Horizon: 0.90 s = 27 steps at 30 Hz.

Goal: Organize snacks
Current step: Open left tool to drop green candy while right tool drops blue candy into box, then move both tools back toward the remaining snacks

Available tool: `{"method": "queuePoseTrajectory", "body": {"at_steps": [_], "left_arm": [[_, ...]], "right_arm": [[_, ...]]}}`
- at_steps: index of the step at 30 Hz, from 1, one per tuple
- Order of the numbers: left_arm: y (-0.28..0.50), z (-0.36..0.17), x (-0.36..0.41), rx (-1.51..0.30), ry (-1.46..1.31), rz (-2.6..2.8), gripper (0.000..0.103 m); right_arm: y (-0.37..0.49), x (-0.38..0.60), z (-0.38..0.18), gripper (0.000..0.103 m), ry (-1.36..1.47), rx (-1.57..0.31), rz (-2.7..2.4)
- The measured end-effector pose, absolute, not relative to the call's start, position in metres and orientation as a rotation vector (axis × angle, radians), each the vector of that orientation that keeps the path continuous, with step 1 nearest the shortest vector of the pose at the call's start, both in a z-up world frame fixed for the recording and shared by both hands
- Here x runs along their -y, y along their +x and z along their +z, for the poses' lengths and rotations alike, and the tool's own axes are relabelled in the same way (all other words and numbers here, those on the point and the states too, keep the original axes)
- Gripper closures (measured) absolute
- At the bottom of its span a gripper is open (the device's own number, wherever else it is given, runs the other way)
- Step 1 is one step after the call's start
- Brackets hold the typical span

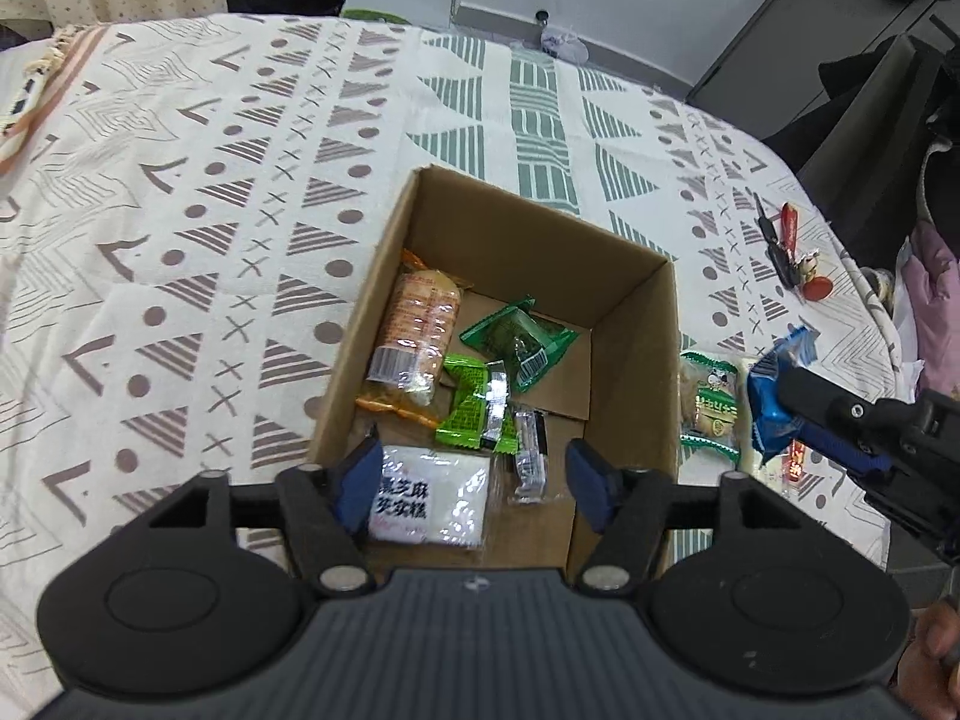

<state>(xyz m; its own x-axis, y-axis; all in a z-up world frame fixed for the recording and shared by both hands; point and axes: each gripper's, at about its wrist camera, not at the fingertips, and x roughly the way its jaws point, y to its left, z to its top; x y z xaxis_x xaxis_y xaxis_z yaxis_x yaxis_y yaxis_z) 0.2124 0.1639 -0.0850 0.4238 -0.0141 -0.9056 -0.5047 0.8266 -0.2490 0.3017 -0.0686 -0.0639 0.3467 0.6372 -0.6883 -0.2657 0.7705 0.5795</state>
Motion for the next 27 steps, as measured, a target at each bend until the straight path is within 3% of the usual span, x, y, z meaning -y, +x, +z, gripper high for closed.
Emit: {"method": "queuePoseTrajectory", "body": {"at_steps": [6, 9, 15, 19, 27], "left_arm": [[0.190, -0.068, -0.170, -1.078, -0.537, 0.354, 0.026], [0.180, -0.061, -0.171, -1.068, -0.535, 0.363, 0.022], [0.170, -0.049, -0.166, -1.047, -0.524, 0.362, 0.020], [0.167, -0.043, -0.157, -1.039, -0.516, 0.343, 0.020], [0.172, -0.032, -0.127, -1.023, -0.499, 0.300, 0.019]], "right_arm": [[0.281, 0.049, -0.050, 0.082, 0.373, -1.071, 0.690], [0.268, 0.044, -0.043, 0.077, 0.358, -1.072, 0.713], [0.258, 0.055, -0.032, 0.064, 0.353, -1.036, 0.701], [0.253, 0.070, -0.029, 0.047, 0.347, -1.019, 0.682], [0.250, 0.104, -0.024, 0.029, 0.321, -0.996, 0.639]]}}
